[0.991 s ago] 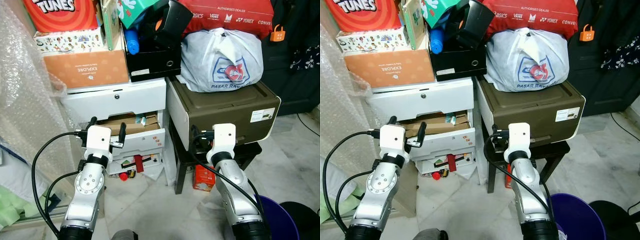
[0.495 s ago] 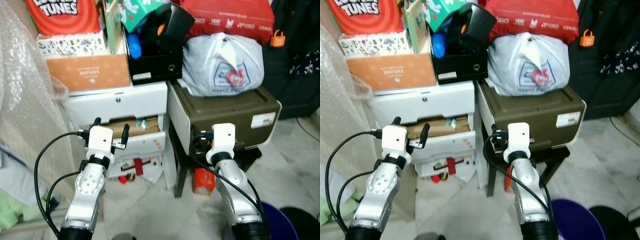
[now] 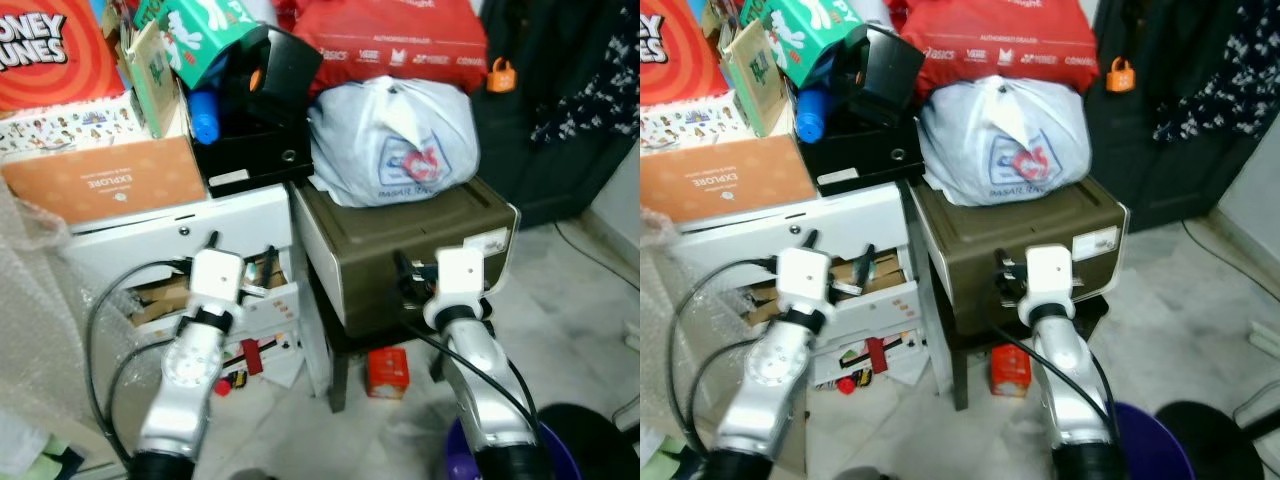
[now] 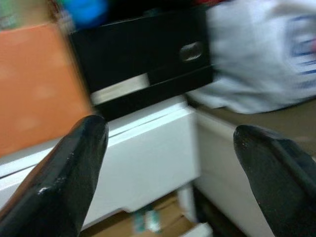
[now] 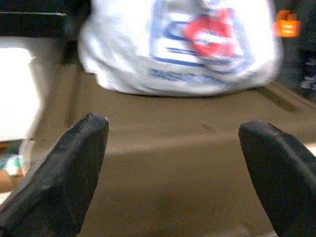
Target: Clean up the room
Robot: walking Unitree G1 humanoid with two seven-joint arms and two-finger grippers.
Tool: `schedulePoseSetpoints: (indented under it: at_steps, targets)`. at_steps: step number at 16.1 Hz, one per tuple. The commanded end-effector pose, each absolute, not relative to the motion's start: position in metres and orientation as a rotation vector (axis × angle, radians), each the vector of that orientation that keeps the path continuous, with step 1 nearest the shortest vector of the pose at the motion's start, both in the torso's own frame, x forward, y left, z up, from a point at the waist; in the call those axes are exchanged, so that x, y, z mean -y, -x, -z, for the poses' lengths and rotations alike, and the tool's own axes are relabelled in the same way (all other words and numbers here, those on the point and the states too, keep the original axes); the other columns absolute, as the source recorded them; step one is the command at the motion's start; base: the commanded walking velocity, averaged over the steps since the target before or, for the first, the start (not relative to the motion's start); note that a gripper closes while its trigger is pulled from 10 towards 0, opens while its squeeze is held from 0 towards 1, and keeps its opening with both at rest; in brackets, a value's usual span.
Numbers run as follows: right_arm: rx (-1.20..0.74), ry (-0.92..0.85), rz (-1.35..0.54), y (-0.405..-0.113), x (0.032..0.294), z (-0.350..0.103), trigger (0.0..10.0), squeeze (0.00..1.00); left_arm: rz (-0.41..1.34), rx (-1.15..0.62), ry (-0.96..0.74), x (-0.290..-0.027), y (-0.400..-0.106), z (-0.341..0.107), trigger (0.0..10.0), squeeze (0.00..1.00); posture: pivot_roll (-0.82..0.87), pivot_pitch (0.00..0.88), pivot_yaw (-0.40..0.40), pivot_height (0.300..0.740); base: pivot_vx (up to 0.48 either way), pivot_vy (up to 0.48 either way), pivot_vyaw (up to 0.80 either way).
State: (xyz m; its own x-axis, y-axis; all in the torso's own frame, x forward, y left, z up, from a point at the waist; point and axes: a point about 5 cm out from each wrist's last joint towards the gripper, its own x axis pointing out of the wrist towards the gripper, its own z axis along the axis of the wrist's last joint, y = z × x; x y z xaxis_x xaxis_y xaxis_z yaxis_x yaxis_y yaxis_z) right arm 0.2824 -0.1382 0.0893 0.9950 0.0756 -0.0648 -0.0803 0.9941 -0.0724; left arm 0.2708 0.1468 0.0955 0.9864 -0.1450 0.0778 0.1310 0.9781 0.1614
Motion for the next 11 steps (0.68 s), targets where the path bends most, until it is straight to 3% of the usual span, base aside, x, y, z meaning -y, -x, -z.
schedulePoseSetpoints:
  at_steps: [1,5,11]
  targets:
    - [-0.04,0.076,-0.104,-0.2849,0.1316,-0.0947,10.0,0.0,0.123,0.086,-0.153,-0.1511,-0.2703,-0.0951,10.0,0.0,0.0,0.0,0.009,0.74,0.0,0.0,0.0]
    - [-0.024,0.097,-0.115,-0.2853,0.1312,-0.0968,10.0,0.0,0.113,0.084,-0.156,-0.1512,-0.2698,-0.095,10.0,0.0,0.0,0.0,0.006,0.74,0.0,0.0,0.0]
    - [-0.013,0.1,-0.122,-0.2849,0.1315,-0.0994,10.0,0.0,0.106,0.086,-0.158,-0.1521,-0.2689,-0.0957,10.0,0.0,0.0,0.0,0.003,0.74,0.0,0.0,0.76]
